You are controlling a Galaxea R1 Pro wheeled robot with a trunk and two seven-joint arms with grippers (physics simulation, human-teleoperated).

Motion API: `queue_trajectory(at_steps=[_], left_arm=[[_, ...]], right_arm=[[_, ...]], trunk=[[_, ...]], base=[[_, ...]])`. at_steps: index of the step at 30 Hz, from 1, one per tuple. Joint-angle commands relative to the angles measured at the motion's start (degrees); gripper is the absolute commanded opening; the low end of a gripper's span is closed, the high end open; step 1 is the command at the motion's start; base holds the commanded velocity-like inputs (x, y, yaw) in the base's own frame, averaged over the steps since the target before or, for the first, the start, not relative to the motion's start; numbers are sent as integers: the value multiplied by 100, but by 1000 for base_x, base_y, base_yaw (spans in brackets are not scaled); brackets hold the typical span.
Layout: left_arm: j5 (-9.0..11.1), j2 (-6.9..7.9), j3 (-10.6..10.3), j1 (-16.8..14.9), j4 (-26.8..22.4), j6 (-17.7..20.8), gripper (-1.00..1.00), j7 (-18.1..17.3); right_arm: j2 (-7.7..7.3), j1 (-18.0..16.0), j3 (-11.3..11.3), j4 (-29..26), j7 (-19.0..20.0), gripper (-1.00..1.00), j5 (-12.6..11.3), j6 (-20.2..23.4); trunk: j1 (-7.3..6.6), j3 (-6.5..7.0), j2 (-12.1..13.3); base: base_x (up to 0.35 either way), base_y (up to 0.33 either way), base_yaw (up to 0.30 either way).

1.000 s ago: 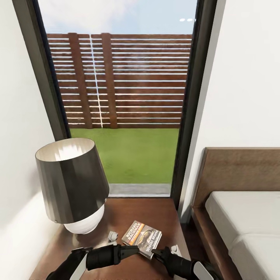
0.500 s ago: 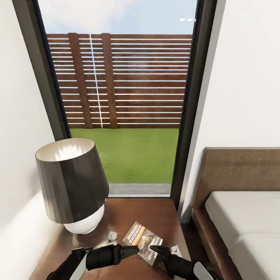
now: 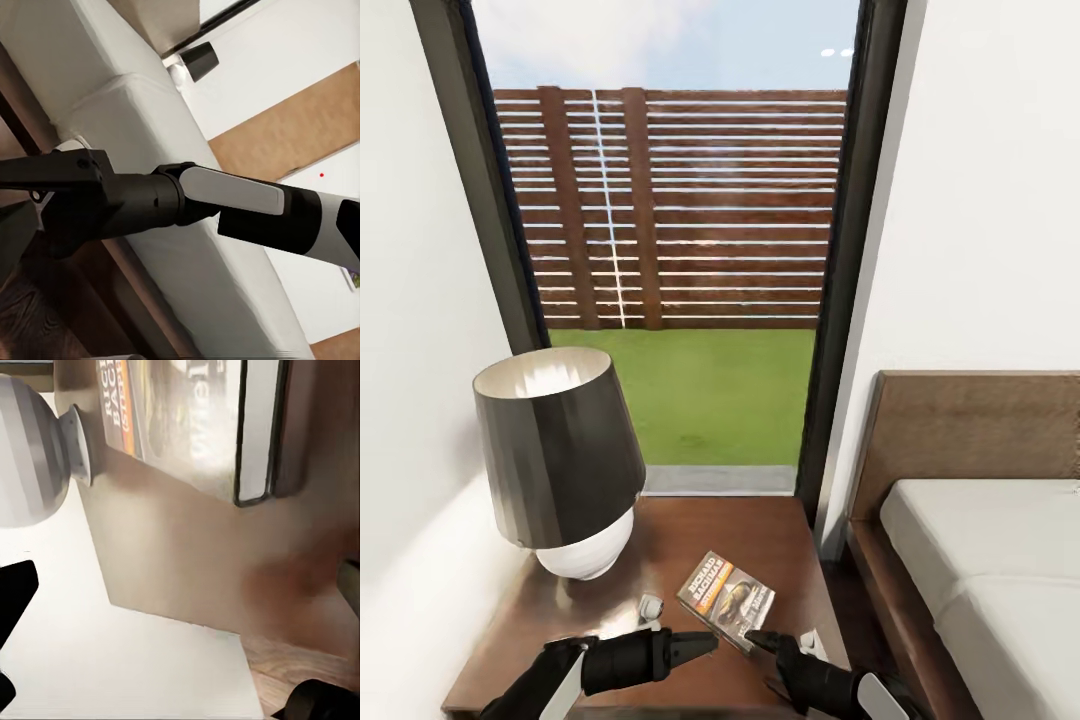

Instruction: In the bedroom, move the book from the bed onto either nightstand, and place the two sandals side by side next to the bed.

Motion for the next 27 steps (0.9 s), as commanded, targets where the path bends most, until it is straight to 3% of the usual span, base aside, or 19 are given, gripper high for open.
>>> queue_trajectory(at_steps=[1, 10, 19, 27], left_arm=[[50, 8, -34, -4, -1, 60, 100, -2], [50, 8, -34, -4, -1, 60, 100, -2], [50, 8, -34, -4, -1, 60, 100, 29], [55, 1, -40, -4, -1, 53, 100, 832]], right_arm=[[-4, -3, 29, -3, 3, 100, -43, 13], [-4, -3, 31, -6, 13, 100, -44, 9], [-4, -3, 37, -15, 14, 100, -44, 8], [-4, -3, 38, -15, 14, 100, -44, 8]], trunk=[[-5, -5, -3], [-5, -5, -3], [-5, -5, -3], [-5, -5, -3]], base=[[-338, 0, 0], [-331, 0, 0], [-39, 0, 0], [-1, 0, 0]])
